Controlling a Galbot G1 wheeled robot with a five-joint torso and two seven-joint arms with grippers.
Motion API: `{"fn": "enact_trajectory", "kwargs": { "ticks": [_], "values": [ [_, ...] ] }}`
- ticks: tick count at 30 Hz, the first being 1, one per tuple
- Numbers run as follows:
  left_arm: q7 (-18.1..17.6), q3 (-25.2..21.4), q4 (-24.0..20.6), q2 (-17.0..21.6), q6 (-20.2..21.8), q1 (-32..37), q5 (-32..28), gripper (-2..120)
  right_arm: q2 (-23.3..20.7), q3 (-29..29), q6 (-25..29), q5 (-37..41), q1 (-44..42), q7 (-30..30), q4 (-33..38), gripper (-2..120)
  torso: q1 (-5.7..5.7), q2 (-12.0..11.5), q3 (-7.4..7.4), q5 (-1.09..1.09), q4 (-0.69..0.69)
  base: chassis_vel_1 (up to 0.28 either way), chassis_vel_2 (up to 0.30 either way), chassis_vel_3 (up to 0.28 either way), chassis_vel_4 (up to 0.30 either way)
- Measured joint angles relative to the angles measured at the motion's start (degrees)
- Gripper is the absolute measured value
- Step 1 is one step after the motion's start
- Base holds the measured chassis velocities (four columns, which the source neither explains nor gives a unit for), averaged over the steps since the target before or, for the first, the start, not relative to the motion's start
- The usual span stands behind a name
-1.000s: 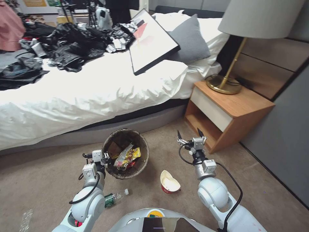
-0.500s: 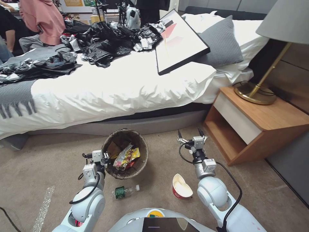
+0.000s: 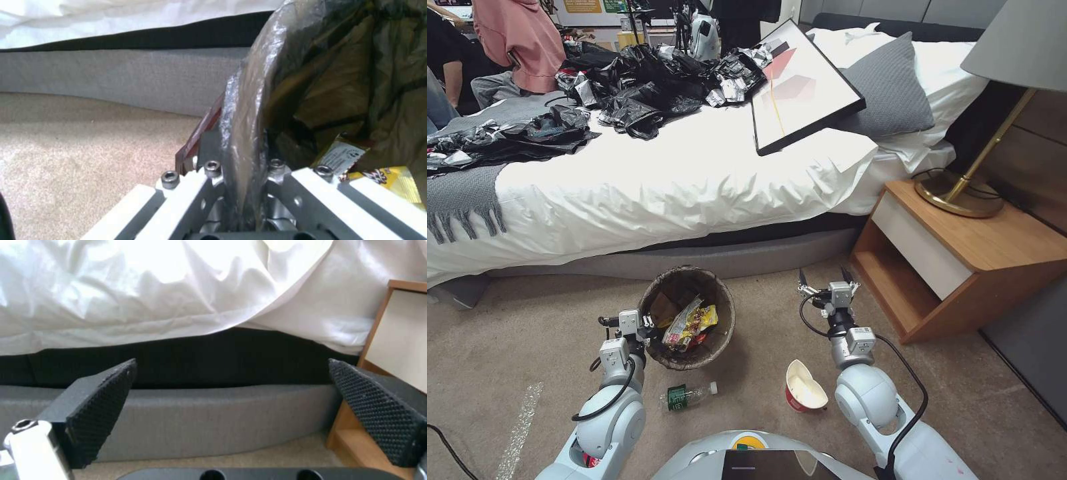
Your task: Pick up the trash bin, then pick up the garbage from the floor and place it into the trash bin.
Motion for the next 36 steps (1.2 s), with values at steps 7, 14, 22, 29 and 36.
{"fn": "enact_trajectory", "kwargs": {
  "ticks": [7,14,22,29,36],
  "values": [
    [0.0,0.08,0.0,0.03,-0.03,0.03,0.0,0,0.09,-0.05,-0.13,0.24,0.02,0.0,0.19,100,0.0,0.0,0.0,0.0,0.0,0.0,0.0,0.0,0.0],
    [-0.01,0.13,-0.03,0.1,-0.1,0.02,-0.06,0,0.26,-0.09,-0.16,0.26,-0.11,-0.04,0.31,100,0.0,0.0,0.0,0.0,0.01,0.028,-0.015,-0.019,0.023],
    [-0.01,0.14,-0.09,0.08,-0.17,0.14,-0.06,0,0.71,-0.25,-0.11,0.26,0.15,0.02,0.28,100,0.0,0.0,0.0,0.0,0.0,0.067,-0.064,-0.069,0.065],
    [-0.01,0.06,-0.13,-0.05,-0.25,0.1,-0.06,0,0.91,-0.31,0.11,-0.07,0.54,0.3,-0.09,100,0.0,0.0,0.0,0.0,0.0,0.007,-0.009,-0.004,0.007],
    [-0.01,0.1,-0.04,-0.19,-0.27,-0.2,-0.05,0,0.79,-0.24,0.0,-0.08,0.74,0.56,-0.23,100,0.0,0.0,0.0,0.0,0.0,0.0,0.0,0.0,0.0]
  ]
}}
